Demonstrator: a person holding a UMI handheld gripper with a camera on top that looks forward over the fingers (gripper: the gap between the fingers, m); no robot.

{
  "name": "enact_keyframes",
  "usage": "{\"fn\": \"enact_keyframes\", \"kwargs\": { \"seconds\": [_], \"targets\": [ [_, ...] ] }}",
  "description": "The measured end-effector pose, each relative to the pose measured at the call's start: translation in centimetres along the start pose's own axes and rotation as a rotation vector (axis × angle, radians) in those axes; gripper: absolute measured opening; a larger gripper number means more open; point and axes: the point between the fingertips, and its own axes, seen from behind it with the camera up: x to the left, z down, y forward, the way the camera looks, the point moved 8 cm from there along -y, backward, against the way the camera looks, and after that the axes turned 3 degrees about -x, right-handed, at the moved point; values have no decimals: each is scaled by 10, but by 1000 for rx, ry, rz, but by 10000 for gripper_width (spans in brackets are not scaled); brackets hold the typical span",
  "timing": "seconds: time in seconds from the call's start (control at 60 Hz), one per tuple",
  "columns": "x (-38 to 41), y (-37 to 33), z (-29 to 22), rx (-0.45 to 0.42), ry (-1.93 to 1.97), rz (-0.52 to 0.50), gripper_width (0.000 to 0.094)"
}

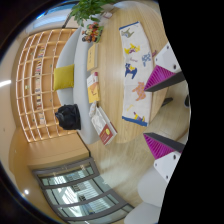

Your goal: Fold towel

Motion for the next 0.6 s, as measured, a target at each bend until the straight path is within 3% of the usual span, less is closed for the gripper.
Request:
{"fn": "enact_keyframes", "kwargs": {
  "seconds": [0.35, 0.4, 0.5, 0.583, 0.6],
  "targets": [
    [24, 173, 13, 69, -27, 162, 833],
    [20, 177, 9, 23, -62, 194, 711],
    [18, 184, 9, 15, -87, 192, 470],
    [16, 182, 7, -10, -113, 195, 71],
    [11, 185, 5, -17, -114, 209, 30]
  ]
}}
